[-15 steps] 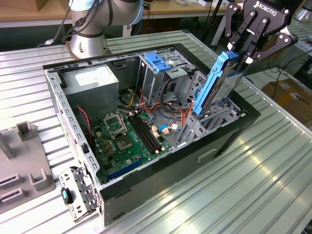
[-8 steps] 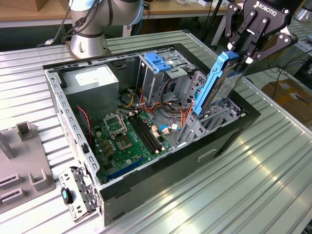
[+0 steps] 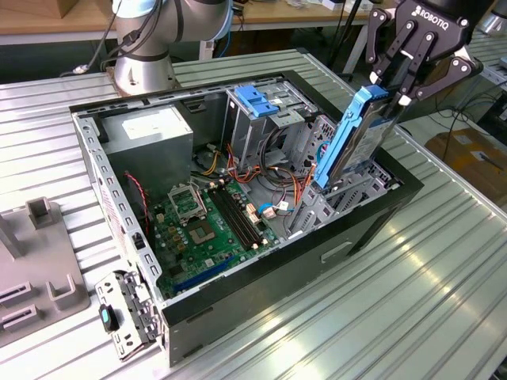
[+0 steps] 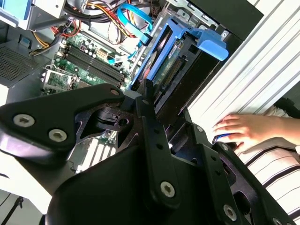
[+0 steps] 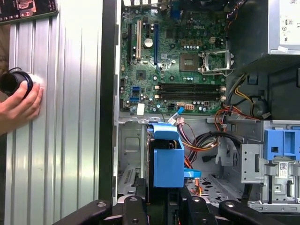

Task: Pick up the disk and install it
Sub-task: 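Pick up the disk, then insert the disk into the insertion slot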

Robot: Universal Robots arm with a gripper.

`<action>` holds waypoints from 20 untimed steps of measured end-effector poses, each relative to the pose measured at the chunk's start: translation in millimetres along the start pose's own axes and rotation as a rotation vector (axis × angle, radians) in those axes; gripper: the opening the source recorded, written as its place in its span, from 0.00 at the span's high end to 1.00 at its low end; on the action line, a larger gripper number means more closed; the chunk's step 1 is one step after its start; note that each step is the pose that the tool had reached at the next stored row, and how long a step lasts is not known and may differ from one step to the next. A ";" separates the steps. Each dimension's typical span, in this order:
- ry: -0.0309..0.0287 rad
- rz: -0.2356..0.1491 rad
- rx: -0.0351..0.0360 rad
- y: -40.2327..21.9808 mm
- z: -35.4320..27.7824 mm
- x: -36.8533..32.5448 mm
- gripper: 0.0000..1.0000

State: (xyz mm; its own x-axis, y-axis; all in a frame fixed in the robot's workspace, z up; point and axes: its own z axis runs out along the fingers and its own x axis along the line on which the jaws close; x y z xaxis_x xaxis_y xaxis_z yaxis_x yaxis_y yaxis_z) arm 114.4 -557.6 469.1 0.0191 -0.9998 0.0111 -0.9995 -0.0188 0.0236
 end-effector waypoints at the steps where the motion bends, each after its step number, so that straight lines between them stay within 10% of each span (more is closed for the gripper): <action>1: 0.0000 0.000 -0.0001 -0.1 1.5 0.0 0.65; 20: 0.0001 0.000 0.0000 -1.8 11.8 0.0 0.65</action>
State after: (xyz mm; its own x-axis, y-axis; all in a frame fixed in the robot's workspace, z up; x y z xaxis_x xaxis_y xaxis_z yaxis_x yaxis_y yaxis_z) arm 115.8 -557.7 457.2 0.0191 -0.9998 0.0112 -0.9995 -0.0188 0.0236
